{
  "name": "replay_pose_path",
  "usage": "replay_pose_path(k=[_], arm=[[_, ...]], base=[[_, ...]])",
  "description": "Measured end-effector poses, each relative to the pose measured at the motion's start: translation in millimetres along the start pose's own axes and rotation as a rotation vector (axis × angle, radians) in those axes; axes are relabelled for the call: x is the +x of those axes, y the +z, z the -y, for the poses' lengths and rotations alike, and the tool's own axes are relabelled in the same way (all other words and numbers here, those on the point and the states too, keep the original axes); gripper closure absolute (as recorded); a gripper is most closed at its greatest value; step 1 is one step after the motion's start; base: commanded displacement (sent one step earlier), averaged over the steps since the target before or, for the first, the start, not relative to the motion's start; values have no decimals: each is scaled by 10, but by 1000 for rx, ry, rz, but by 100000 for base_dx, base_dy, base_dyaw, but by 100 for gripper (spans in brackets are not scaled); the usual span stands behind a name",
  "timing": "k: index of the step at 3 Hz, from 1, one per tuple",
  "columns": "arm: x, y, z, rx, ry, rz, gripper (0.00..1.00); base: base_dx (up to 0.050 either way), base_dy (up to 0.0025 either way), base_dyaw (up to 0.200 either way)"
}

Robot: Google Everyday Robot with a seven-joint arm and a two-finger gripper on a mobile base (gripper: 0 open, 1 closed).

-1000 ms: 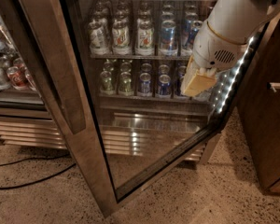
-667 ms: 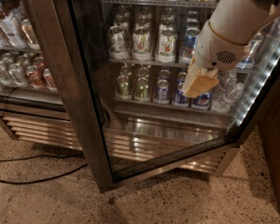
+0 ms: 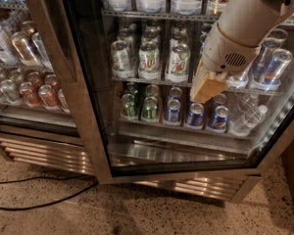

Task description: Close right fridge door

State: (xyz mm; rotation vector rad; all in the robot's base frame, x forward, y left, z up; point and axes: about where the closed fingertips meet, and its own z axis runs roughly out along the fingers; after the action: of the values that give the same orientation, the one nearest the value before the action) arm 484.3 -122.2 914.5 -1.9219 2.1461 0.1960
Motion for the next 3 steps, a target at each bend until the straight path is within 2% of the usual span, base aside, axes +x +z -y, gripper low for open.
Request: replay_pose_path(k=[2, 3], arm=[[0, 0, 0, 0, 0, 0, 100], [0, 0, 0, 0, 0, 0, 100]], base=[[4999, 2, -31], [-5025, 53, -372]])
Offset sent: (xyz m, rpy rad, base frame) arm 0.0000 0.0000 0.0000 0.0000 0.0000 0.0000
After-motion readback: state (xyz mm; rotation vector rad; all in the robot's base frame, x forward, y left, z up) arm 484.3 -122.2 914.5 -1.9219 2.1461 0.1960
